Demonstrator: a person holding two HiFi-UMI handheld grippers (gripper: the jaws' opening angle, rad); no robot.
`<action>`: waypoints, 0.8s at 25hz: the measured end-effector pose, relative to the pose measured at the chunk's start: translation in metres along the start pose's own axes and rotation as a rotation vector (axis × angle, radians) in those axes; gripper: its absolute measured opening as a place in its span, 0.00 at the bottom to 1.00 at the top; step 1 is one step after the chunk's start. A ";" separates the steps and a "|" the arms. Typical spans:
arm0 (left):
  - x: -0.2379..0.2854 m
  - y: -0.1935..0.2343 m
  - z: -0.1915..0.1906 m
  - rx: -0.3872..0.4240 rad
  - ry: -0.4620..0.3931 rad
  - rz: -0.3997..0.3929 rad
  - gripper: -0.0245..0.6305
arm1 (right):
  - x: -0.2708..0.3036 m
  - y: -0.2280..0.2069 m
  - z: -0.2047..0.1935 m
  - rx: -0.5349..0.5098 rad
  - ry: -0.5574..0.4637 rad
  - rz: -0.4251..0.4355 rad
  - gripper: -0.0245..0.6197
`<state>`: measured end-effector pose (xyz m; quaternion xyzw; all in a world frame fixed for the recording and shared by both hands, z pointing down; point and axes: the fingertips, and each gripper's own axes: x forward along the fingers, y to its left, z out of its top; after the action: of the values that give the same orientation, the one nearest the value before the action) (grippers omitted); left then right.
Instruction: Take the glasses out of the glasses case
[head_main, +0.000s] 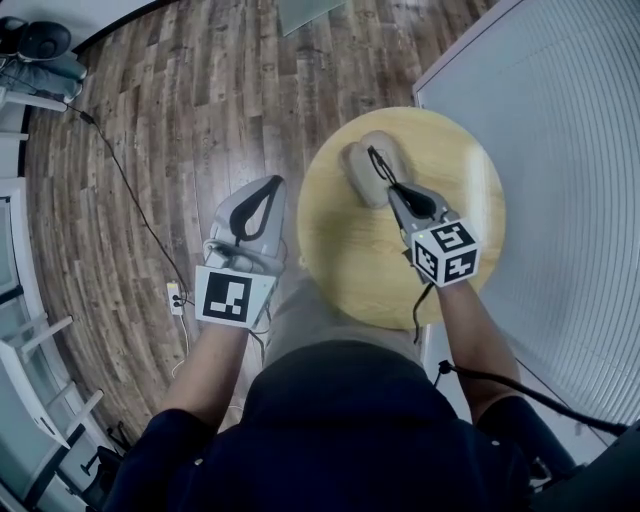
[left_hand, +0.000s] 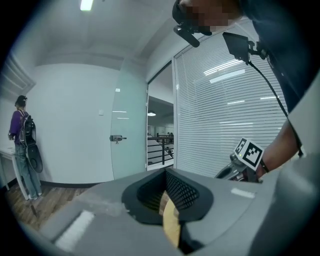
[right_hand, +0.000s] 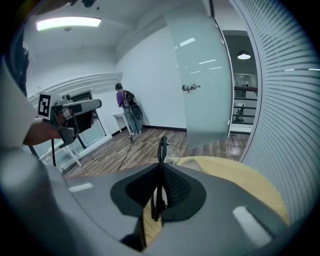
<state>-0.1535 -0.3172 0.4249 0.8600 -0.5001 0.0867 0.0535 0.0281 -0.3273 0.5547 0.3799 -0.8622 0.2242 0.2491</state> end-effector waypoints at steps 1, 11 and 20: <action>-0.001 -0.002 0.003 0.005 -0.006 -0.002 0.05 | -0.003 0.001 0.001 -0.001 -0.005 -0.003 0.09; -0.021 -0.013 0.051 0.064 -0.094 0.013 0.05 | -0.047 0.019 0.021 -0.034 -0.064 -0.019 0.09; -0.031 -0.026 0.090 0.086 -0.156 0.023 0.05 | -0.091 0.019 0.050 -0.067 -0.128 -0.041 0.09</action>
<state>-0.1371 -0.2935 0.3306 0.8597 -0.5086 0.0412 -0.0236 0.0542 -0.2948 0.4579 0.4025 -0.8754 0.1655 0.2106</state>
